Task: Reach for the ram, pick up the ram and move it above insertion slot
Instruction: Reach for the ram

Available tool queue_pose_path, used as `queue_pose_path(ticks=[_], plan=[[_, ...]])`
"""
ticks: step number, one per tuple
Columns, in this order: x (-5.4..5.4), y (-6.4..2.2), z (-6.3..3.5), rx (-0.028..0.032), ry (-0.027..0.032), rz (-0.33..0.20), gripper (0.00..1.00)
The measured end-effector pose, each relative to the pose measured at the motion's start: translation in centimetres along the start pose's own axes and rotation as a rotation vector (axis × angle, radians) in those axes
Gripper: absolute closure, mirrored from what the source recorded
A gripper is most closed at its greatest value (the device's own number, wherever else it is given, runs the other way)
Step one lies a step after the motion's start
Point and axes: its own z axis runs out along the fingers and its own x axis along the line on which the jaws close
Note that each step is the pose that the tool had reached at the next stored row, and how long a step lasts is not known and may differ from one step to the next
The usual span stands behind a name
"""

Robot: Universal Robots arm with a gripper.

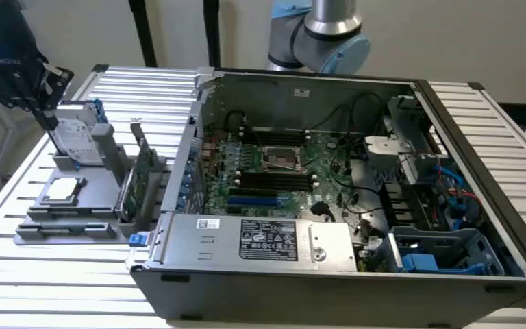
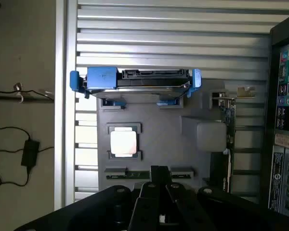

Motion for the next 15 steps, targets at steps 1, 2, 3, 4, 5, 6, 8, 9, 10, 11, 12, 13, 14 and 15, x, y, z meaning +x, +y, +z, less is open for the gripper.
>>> queue_pose_path(ticks=[1, 2, 3, 4, 5, 6, 8, 9, 10, 11, 12, 13, 14, 15], plan=[[0.00, 0.00, 0.00, 0.0000, 0.0000, 0.000, 0.89], [0.00, 0.00, 0.00, 0.0000, 0.0000, 0.000, 0.89], [0.00, 0.00, 0.00, 0.0000, 0.0000, 0.000, 0.89], [0.00, 0.00, 0.00, 0.0000, 0.0000, 0.000, 0.89], [0.00, 0.00, 0.00, 0.0000, 0.0000, 0.000, 0.89], [0.00, 0.00, 0.00, 0.0000, 0.0000, 0.000, 0.89], [0.00, 0.00, 0.00, 0.0000, 0.0000, 0.000, 0.89], [0.00, 0.00, 0.00, 0.0000, 0.0000, 0.000, 0.89], [0.00, 0.00, 0.00, 0.0000, 0.0000, 0.000, 0.89], [0.00, 0.00, 0.00, 0.0000, 0.0000, 0.000, 0.89], [0.00, 0.00, 0.00, 0.0000, 0.0000, 0.000, 0.89], [0.00, 0.00, 0.00, 0.0000, 0.0000, 0.000, 0.89], [0.00, -0.01, -0.01, 0.0000, 0.0001, 0.000, 0.89], [-0.02, -0.07, -0.02, 0.0001, 0.0002, 0.000, 0.89]])
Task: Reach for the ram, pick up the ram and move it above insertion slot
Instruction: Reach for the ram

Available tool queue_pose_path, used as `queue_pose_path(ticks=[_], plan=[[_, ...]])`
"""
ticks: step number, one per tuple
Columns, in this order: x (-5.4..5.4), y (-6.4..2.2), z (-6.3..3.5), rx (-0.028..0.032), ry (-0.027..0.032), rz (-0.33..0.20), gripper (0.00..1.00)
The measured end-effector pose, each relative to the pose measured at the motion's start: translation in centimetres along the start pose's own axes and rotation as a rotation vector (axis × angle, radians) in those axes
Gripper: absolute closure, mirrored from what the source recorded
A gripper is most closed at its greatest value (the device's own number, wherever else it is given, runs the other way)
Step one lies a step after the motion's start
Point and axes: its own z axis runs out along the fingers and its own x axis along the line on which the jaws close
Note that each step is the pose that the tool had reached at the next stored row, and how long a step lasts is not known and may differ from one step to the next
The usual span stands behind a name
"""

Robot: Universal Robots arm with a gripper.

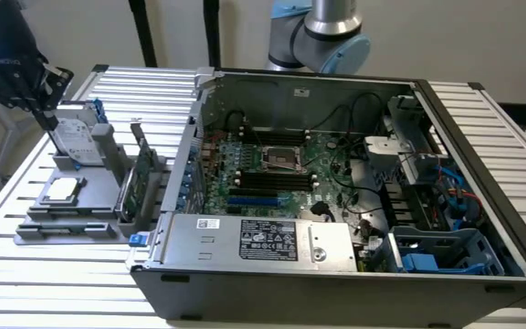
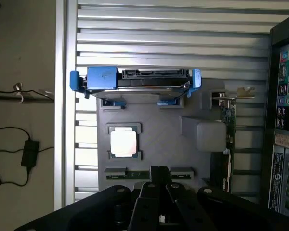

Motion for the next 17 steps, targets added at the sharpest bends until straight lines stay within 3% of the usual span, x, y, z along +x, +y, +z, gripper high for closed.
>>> queue_pose_path(ticks=[3, 17], plan=[[-0.3, -0.66, -0.02, -0.0001, 0.0009, 0.000, 0.89], [-1.0, -5.26, -0.18, 0.0003, 0.0039, 0.000, 0.89]])
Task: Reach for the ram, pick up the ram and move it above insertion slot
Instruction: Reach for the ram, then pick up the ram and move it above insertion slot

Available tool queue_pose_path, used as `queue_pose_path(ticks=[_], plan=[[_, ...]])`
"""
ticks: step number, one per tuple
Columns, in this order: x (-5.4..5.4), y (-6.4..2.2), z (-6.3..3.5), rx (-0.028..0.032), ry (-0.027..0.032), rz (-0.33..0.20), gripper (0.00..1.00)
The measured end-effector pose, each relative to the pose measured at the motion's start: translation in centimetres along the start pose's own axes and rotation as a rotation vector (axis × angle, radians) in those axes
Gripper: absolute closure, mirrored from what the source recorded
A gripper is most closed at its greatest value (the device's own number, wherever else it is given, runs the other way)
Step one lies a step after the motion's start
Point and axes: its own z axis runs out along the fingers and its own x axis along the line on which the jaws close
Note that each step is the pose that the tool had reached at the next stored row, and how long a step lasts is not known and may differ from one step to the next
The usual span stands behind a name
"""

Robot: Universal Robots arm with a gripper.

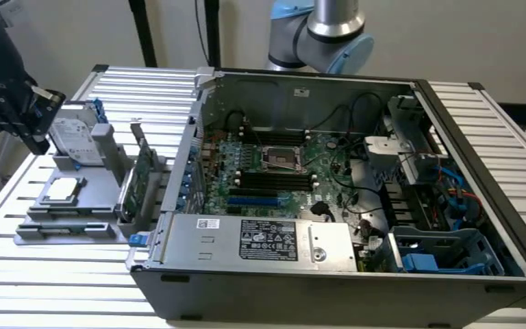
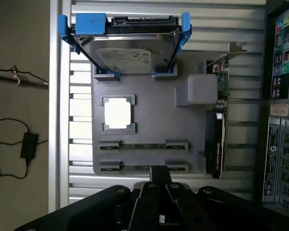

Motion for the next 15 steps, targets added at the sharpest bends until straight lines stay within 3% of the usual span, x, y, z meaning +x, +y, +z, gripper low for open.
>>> queue_pose_path(ticks=[7, 15], plan=[[0.1, -1.62, -0.06, 0.0021, 0.0005, -0.011, 0.89], [0.2, -1.65, -0.06, 0.0026, 0.0052, -0.140, 0.89]])
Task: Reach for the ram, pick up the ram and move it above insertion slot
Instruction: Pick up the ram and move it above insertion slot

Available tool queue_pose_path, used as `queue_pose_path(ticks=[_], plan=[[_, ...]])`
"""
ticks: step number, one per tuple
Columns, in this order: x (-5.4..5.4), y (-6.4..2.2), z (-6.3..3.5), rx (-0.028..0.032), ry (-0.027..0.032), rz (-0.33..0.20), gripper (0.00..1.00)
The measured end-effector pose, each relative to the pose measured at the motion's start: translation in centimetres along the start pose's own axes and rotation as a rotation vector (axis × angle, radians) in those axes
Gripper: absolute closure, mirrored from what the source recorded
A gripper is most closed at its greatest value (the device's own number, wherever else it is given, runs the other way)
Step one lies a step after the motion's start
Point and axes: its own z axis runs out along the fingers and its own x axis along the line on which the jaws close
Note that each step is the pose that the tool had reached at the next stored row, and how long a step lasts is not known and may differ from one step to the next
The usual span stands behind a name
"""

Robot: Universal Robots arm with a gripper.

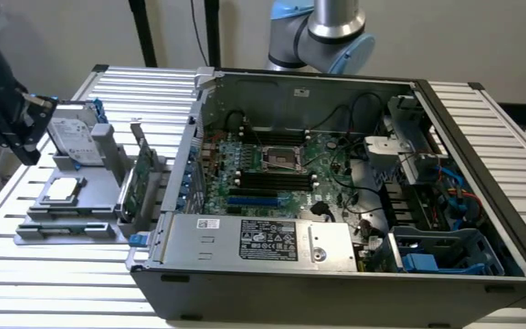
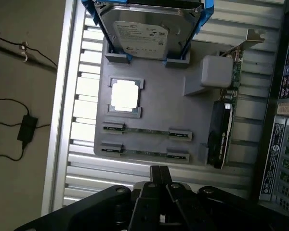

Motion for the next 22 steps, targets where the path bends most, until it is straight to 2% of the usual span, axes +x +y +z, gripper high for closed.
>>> queue_pose_path(ticks=[22], plan=[[-0.01, 0.00, -0.02, 0.0019, 0.0145, -0.400, 0.89]])
